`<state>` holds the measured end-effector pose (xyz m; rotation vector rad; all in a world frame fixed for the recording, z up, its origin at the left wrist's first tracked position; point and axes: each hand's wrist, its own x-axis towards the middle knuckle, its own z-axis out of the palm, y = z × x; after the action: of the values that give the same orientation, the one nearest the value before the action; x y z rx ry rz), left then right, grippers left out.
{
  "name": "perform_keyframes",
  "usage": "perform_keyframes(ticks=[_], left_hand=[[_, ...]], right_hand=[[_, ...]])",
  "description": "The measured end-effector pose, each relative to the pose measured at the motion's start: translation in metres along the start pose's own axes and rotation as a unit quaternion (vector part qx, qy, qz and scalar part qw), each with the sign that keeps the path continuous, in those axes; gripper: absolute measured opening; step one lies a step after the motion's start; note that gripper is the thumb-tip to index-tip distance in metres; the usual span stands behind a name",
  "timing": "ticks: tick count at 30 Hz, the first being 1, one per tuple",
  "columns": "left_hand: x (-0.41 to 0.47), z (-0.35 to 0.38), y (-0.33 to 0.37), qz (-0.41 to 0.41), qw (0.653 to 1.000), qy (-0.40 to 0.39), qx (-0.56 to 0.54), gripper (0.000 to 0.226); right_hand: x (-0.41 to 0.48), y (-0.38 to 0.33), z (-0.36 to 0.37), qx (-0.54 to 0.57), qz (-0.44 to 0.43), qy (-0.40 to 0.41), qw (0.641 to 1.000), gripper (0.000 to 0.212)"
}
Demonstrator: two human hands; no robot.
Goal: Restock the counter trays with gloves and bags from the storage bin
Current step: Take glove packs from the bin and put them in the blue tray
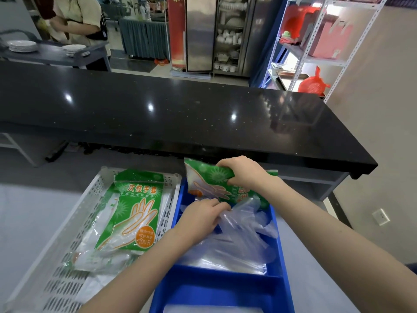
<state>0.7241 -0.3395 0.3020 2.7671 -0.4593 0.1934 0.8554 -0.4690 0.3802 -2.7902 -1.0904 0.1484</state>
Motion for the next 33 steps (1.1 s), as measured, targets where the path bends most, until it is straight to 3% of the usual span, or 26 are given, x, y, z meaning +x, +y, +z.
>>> perform_keyframes(ticks=[7, 12, 15, 17, 21, 23, 26, 28, 30, 33], left_hand=[[-0.012, -0.006, 0.002, -0.047, 0.998, -0.032, -0.03, 0.039], [-0.013, -0.007, -0.002, -0.072, 0.995, -0.063, -0.031, 0.044], [-0.013, -0.006, -0.004, -0.086, 0.993, -0.073, -0.03, 0.048], [-0.013, -0.005, -0.004, -0.094, 0.992, -0.075, -0.035, 0.05], [-0.012, -0.006, -0.006, -0.113, 0.989, -0.069, -0.064, 0.048], [-0.012, -0.007, -0.01, -0.134, 0.985, -0.063, -0.084, 0.047], [-0.011, -0.01, -0.017, -0.156, 0.979, -0.056, -0.117, 0.047], [-0.012, -0.011, -0.022, -0.163, 0.976, -0.051, -0.136, 0.047], [-0.015, -0.011, -0.028, -0.168, 0.972, -0.043, -0.16, 0.046], [-0.023, -0.013, -0.036, -0.168, 0.961, -0.051, -0.214, 0.057]], right_hand=[[0.003, 0.005, 0.024, 0.059, 0.014, -0.095, 0.994, 0.07], [-0.004, 0.006, 0.052, -0.029, 0.038, -0.006, 0.999, 0.068], [-0.01, 0.01, 0.062, -0.018, 0.045, -0.046, 0.998, 0.061], [-0.015, 0.011, 0.061, 0.015, 0.052, -0.074, 0.996, 0.059], [-0.025, 0.006, 0.045, 0.137, 0.038, -0.026, 0.989, 0.051], [-0.034, -0.001, 0.038, 0.206, 0.012, -0.068, 0.976, 0.059], [-0.05, -0.01, 0.039, 0.116, -0.029, -0.182, 0.976, 0.085], [-0.055, -0.016, 0.048, 0.052, -0.038, -0.185, 0.981, 0.089], [-0.055, -0.022, 0.058, 0.04, -0.029, -0.153, 0.987, 0.082], [-0.051, -0.026, 0.062, 0.062, 0.004, -0.102, 0.993, 0.044]])
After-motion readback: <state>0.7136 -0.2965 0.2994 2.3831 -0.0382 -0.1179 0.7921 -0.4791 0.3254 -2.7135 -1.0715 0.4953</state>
